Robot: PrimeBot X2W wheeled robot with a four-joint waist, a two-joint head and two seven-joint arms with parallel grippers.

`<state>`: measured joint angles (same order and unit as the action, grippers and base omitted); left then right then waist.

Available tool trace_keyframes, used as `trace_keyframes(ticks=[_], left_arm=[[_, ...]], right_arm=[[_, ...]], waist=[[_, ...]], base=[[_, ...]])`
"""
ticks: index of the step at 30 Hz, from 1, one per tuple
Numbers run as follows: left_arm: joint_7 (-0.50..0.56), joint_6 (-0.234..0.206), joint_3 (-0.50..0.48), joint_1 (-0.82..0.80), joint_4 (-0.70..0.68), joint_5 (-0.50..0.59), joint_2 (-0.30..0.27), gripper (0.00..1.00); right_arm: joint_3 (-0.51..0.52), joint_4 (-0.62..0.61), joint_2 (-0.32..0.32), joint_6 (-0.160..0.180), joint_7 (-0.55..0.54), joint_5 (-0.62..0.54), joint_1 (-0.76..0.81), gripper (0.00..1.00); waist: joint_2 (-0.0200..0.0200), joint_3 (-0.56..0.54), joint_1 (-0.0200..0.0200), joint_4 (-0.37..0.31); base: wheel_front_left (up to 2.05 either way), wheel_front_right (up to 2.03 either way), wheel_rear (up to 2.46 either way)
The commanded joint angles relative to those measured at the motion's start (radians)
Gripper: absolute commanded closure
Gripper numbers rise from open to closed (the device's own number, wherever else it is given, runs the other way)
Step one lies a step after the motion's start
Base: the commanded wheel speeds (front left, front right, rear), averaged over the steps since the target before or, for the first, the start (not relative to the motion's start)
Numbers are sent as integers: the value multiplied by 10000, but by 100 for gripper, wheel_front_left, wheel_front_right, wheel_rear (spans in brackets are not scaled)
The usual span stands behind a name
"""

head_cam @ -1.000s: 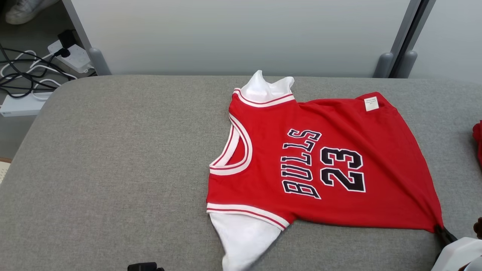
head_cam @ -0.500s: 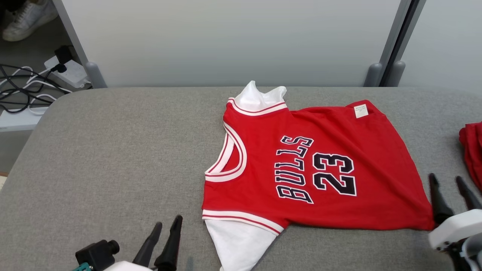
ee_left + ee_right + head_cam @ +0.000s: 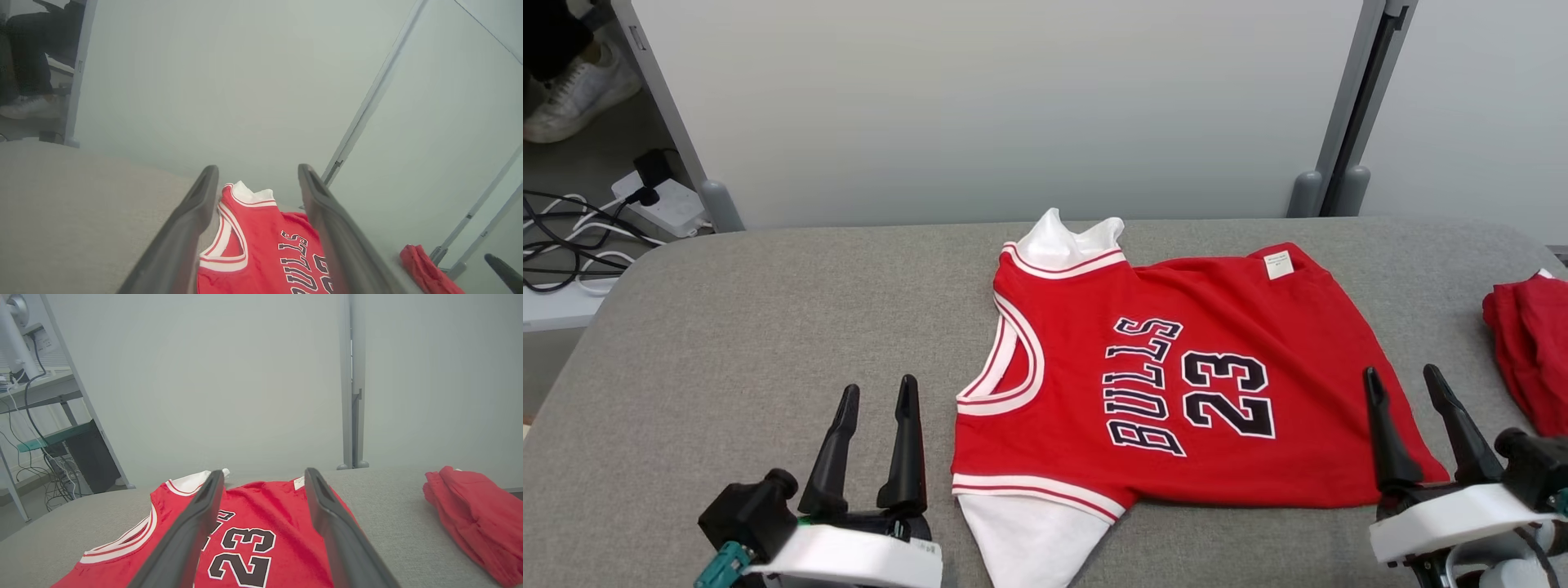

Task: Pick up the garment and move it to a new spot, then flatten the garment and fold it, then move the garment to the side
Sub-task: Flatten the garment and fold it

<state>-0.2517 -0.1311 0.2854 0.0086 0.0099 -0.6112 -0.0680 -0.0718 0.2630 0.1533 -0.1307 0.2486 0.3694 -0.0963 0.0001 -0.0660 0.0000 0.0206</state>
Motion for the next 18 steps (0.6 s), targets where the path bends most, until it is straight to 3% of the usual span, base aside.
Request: trace_keyframes(ticks=[1,9,13,18], left_arm=[[-99,179,-432,-148,-279,529,37,0],[-100,603,-648,447,-307,2837,166,0],[-100,360,-733,895,-470,3610,173,0],[-100,-79,-883,1461,-454,3650,175,0]], right_arm=[[-179,-497,42,0,131,-130,5,0],[-124,-1303,-118,0,131,-622,960,0],[-96,-1460,-193,0,131,-830,1496,0],[-88,-1607,-233,0,131,-917,1917,0]], waist=[[-1,-66,0,-21],[-1,-254,0,-38],[-1,-354,0,-65],[-1,-419,0,-142]], base=[[0,0,0],[0,0,0],[0,0,0],[0,0,0]])
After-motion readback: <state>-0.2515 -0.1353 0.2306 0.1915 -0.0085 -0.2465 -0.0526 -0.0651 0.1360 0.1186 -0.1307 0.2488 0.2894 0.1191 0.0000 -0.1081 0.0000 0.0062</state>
